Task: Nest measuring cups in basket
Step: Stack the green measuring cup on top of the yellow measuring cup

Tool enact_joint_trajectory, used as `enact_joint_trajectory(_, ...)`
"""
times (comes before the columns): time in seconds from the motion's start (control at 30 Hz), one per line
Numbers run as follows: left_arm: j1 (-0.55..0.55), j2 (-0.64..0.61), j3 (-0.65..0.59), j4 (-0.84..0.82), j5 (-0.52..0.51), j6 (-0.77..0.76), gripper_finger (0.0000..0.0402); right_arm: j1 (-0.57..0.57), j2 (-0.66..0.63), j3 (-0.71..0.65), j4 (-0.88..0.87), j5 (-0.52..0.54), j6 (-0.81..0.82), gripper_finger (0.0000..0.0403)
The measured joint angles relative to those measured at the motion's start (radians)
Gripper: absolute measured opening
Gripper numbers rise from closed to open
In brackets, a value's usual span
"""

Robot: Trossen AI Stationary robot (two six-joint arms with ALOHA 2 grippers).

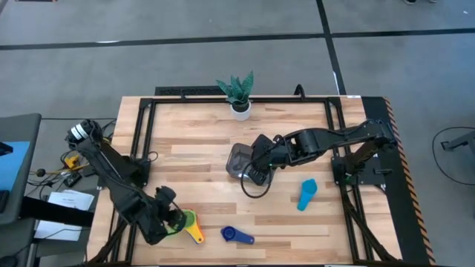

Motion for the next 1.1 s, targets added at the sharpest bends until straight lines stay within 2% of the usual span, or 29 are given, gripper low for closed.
enact_joint_trajectory(0.17, -0.093, 0.021, -0.028, -0.052, 0.103, -0.021, 0.0164, 0.038, 0.0, 0.0, 0.0, 0.024, 0.066, 0.0204)
enact_joint_trajectory(0.27, -0.136, 0.021, -0.064, -0.063, 0.112, -0.058, 0.0146, 0.066, 0.0, 0.0, 0.007, 0.06, 0.112, 0.0202)
enact_joint_trajectory(0.47, -0.176, 0.036, -0.175, 0.114, 0.116, -0.09, 0.0117, 0.112, 0.0, 0.0, 0.007, 0.1, 0.185, 0.0195)
enact_joint_trajectory(0.63, -0.17, 0.07, -0.198, 0.229, 0.112, -0.084, 0.011, 0.142, 0.0, 0.0, 0.007, 0.126, 0.236, 0.019)
enact_joint_trajectory(0.77, -0.149, 0.093, -0.197, 0.344, 0.049, -0.06, 0.011, 0.148, 0.0, 0.0, 0.008, 0.127, 0.253, 0.0186)
enact_joint_trajectory(1.0, -0.065, 0.129, -0.195, 0.511, 0.027, 0.031, 0.0109, 0.145, 0.001, 0.0, 0.017, 0.132, 0.26, 0.018)
enact_joint_trajectory(1.1, -0.028, 0.13, -0.184, 0.532, -0.007, 0.052, 0.0109, 0.145, 0.001, -0.001, 0.016, 0.129, 0.259, 0.018)
